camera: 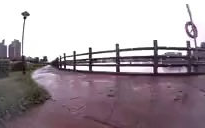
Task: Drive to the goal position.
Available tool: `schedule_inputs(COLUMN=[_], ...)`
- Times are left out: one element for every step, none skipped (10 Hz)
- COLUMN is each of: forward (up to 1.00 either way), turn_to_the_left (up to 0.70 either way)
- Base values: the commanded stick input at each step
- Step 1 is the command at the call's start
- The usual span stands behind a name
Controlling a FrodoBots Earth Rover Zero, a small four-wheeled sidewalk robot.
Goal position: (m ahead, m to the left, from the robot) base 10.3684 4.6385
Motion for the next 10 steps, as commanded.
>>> schedule_inputs(forward=[1.0, 1.0, 1.0, 1.0, 1.0, 1.0, 1.0, 1.0, 1.0, 1.0], turn_to_the_left=[0.39, 0.39, 0.39, 0.39, 0.39, 0.39, 0.39, 0.39, 0.39, 0.14])
